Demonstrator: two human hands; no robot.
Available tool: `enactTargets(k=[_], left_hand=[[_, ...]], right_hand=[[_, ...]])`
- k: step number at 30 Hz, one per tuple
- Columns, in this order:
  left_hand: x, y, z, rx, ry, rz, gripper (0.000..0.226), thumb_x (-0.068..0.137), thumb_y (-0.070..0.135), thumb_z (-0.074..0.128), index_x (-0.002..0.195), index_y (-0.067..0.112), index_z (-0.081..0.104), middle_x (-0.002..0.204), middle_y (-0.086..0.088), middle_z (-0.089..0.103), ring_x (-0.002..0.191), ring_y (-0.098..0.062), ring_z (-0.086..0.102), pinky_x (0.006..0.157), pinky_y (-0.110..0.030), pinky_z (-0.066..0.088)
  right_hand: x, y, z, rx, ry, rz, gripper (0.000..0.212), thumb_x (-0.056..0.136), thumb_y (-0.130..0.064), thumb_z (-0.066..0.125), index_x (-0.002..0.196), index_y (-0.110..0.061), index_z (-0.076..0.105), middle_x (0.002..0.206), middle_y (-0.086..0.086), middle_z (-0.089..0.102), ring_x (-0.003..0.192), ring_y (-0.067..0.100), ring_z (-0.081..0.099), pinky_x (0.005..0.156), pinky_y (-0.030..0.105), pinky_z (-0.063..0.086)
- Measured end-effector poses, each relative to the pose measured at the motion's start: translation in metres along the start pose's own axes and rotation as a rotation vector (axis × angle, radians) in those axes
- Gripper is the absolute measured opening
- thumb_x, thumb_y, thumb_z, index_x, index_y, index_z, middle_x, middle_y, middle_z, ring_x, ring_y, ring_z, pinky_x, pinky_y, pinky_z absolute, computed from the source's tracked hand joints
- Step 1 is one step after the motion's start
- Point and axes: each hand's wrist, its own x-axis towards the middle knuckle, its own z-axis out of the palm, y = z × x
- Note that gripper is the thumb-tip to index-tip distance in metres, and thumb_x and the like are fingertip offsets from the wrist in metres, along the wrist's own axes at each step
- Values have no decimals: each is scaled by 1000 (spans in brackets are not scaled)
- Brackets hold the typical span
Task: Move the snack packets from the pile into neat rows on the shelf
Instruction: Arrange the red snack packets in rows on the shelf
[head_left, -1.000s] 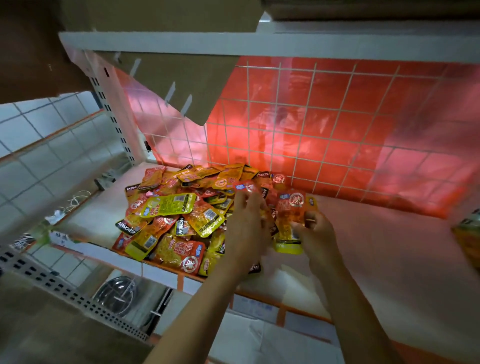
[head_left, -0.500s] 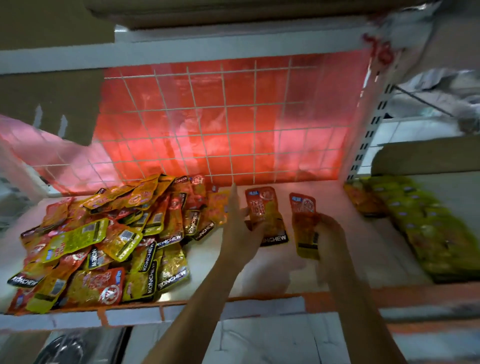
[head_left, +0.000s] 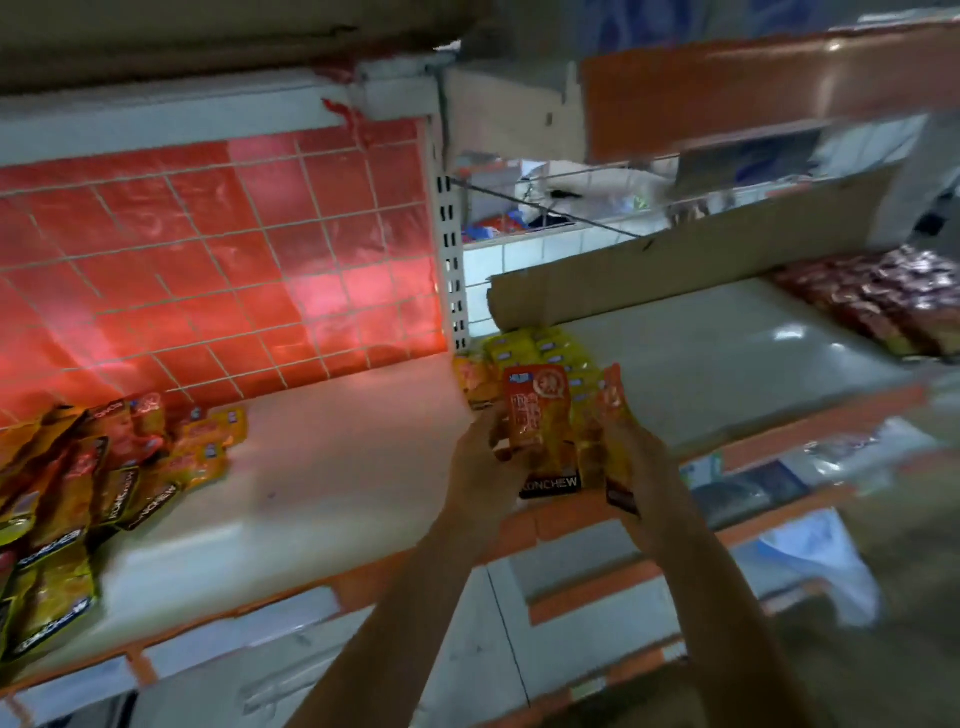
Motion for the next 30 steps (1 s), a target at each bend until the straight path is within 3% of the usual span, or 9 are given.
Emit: enactTargets(k=[2,5,9,13,16,19,23,27,30], left_hand=[[-1,-2,33,25,-14,43,39,78,-8,66,96,26,62,91,12,67,79,3,62,66,-13,50],[-4,-1,84,28,-47,59,32,75,-1,67,86,30,64,86,10,69,80,-5,64,71,-21,53],[2,2,142,25,-104,4,30,82,0,64,90,28,66,90,2,71,84,-17,67,73,-31,54],[14,4,188,18,-165,-51,27,84,1,63,91,26,63,94,-5,71,92,-26,68,81,-41,54],[25,3,217,-5,-219,-90,21,78,10,71,95,21,65,97,-6,72,92,-24,68,84,-41,55],[41,4,250,-78,-276,-182,15,82,11,69,96,13,65,96,-14,71,89,-27,68,78,-39,56],[70,7,303,-140,-345,-262,15,91,16,62,102,7,64,102,-20,70,95,-35,68,87,-54,54],[109,15,348,-61,-368,-260,10,90,16,62,97,9,65,101,-19,70,90,-32,69,72,-39,58],[132,21,373,-96,-402,-287,10,89,12,63,96,7,66,93,-14,71,80,-23,69,59,-28,56]], right_hand=[[-3,-9,-32,71,4,30,42,94,-34,46,68,-17,74,64,1,64,56,16,57,59,29,40],[-5,-19,-84,112,65,72,41,100,-34,35,89,-12,67,82,8,69,67,20,66,61,29,50],[-9,-26,-144,182,197,9,32,101,-30,35,113,-9,57,95,10,70,80,26,68,71,37,53],[-10,-34,-189,86,339,-76,24,102,-15,36,109,-5,57,78,-2,73,67,11,69,64,27,55],[-2,-37,-219,141,486,-85,23,99,-6,39,102,-2,61,82,14,69,65,25,67,65,37,57],[9,-42,-245,160,568,-67,22,98,-6,43,98,-13,63,86,12,69,70,26,68,68,42,57],[36,-52,-282,140,634,-76,21,97,-6,45,92,-12,64,81,9,70,74,29,67,72,46,57],[75,-67,-317,131,681,-46,18,95,-6,48,91,-10,65,87,16,67,80,35,64,83,57,53],[101,-73,-338,93,706,-53,17,95,-5,49,90,-10,64,89,17,67,79,33,64,80,50,55]])
